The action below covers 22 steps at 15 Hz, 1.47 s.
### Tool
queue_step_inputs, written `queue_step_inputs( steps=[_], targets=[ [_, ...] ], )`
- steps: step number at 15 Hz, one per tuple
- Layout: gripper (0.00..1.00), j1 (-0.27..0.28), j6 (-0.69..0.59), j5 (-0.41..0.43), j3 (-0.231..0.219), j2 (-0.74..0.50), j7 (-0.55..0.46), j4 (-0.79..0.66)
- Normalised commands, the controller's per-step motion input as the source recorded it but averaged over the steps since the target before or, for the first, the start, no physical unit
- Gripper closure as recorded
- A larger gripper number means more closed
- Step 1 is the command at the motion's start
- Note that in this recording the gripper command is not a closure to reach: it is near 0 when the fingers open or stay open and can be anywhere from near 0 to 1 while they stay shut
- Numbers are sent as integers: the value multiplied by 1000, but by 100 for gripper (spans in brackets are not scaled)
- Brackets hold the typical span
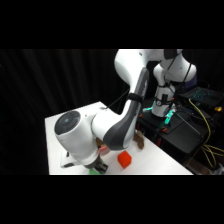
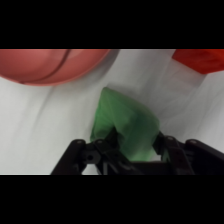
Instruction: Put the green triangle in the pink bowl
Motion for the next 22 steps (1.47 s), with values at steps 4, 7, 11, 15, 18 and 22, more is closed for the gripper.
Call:
queue_step_inputs(
  steps=[4,7,11,15,18,22],
  targets=[
    [100,-1,-20,-79,-5,-676,53,-537],
    [100,-5,119,-100,-23,-790,127,-775],
    [100,-36,254,-135,-46,-729,165,-840],
    [100,-110,291,-176,-80,-477,158,-635],
    [100,-133,224,-169,-91,-202,164,-327],
    [100,-75,118,-135,-51,-28,185,-95]
  ],
)
